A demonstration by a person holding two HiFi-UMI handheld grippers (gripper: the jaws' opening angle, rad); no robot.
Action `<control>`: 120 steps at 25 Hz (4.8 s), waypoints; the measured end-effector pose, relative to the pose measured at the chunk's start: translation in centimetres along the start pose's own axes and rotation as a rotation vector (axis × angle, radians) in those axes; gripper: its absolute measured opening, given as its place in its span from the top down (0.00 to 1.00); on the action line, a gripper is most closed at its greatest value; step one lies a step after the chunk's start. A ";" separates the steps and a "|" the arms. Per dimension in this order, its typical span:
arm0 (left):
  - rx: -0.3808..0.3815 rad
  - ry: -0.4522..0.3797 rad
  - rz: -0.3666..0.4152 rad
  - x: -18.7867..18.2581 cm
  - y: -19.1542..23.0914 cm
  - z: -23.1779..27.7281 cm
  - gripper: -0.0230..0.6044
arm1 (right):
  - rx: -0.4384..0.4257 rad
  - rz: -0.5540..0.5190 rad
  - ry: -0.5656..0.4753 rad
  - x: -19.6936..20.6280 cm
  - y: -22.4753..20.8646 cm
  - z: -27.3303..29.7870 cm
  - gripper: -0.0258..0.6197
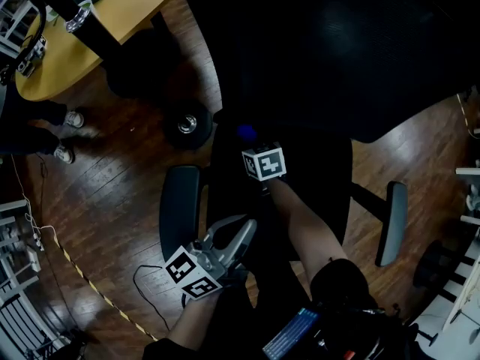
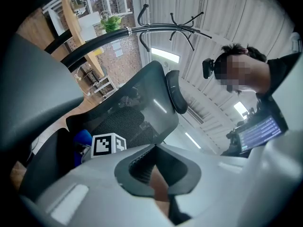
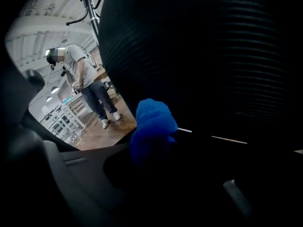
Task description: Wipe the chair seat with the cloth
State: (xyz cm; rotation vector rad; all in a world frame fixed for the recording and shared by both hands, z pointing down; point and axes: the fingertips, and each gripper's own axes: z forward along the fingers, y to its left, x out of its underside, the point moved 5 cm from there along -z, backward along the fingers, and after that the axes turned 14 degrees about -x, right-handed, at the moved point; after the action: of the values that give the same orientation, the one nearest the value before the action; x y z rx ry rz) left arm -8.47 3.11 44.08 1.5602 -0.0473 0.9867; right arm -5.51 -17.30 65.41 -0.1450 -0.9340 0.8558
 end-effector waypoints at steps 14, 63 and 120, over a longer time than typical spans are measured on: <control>-0.020 0.043 0.006 0.0 1.4 1.2 0.98 | 0.139 0.042 -0.048 3.0 -5.4 -3.3 0.90; -0.008 0.025 0.010 0.0 0.2 -0.4 0.98 | 0.079 0.020 -0.048 6.1 -0.5 -3.4 0.90; 0.013 0.066 0.016 1.6 -1.1 -0.3 0.98 | 0.256 0.173 -0.022 14.2 -4.9 -14.6 0.90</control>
State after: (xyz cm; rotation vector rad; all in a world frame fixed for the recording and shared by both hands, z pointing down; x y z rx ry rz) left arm -6.96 4.43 44.11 1.5401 -0.0072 1.0525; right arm 12.60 -7.12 67.91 0.0054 -0.8320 1.1308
